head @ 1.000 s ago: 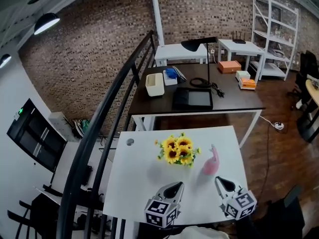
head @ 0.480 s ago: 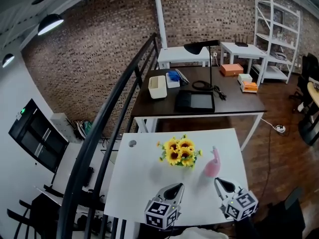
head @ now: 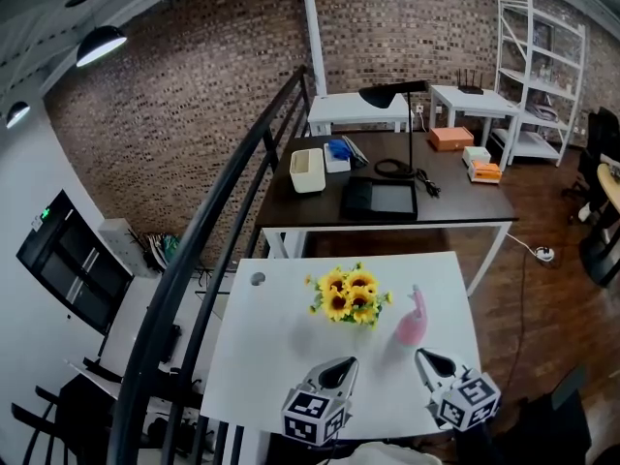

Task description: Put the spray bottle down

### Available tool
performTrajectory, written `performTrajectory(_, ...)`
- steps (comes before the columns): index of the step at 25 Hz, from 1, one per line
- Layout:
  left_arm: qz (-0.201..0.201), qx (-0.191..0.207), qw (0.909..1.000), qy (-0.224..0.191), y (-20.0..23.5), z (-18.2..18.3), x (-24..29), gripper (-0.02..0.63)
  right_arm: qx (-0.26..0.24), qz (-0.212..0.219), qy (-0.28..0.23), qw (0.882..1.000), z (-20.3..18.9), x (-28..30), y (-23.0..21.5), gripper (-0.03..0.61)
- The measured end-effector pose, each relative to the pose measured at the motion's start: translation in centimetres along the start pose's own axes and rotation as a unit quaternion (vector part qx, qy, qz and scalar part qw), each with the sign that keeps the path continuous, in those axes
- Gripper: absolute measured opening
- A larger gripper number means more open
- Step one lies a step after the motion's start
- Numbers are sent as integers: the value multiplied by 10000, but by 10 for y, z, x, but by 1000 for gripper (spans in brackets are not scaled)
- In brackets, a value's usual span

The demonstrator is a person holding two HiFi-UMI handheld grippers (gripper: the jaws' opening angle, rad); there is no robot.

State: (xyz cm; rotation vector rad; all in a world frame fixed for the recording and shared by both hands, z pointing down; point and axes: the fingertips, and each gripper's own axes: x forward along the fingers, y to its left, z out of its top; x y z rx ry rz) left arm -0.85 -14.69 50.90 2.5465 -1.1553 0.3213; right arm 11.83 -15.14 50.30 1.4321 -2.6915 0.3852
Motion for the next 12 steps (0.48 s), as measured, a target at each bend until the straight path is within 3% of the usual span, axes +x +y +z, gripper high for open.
performTrajectory(12, 12, 39, 10000, 40, -5, -4, -1, 15, 22, 9, 36, 10000, -4, -3, 2, 2)
